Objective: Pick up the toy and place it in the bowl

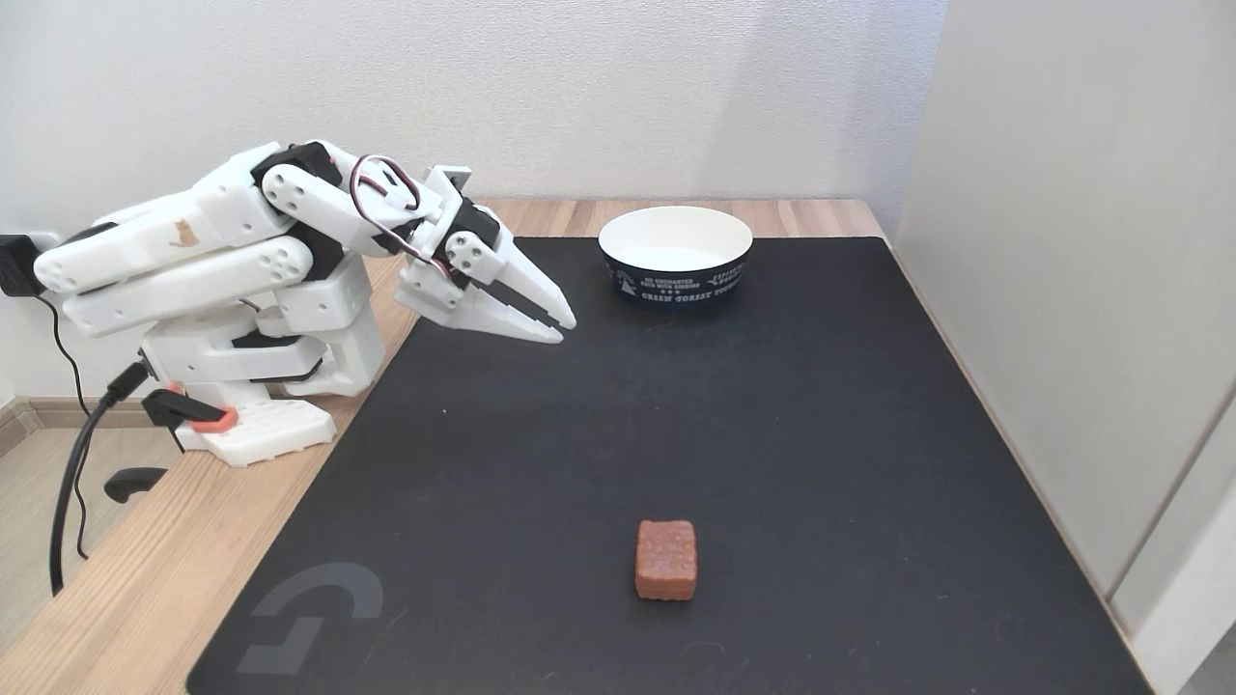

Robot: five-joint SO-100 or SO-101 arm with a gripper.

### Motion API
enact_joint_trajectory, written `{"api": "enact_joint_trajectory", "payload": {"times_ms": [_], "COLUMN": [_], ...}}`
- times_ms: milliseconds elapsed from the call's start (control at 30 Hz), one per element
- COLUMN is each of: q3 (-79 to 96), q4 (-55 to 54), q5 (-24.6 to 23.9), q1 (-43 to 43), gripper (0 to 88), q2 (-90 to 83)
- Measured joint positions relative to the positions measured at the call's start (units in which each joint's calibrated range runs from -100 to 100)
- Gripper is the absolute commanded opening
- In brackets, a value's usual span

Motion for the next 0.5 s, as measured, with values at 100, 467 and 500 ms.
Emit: {"api": "enact_joint_trajectory", "payload": {"times_ms": [100,467,500], "q3": [0.0,0.0,0.0], "q4": [0.0,0.0,0.0], "q5": [0.0,0.0,0.05], "q1": [0.0,0.0,0.0], "gripper": [7.7,41.9,41.9], "q2": [0.0,0.0,0.0]}}
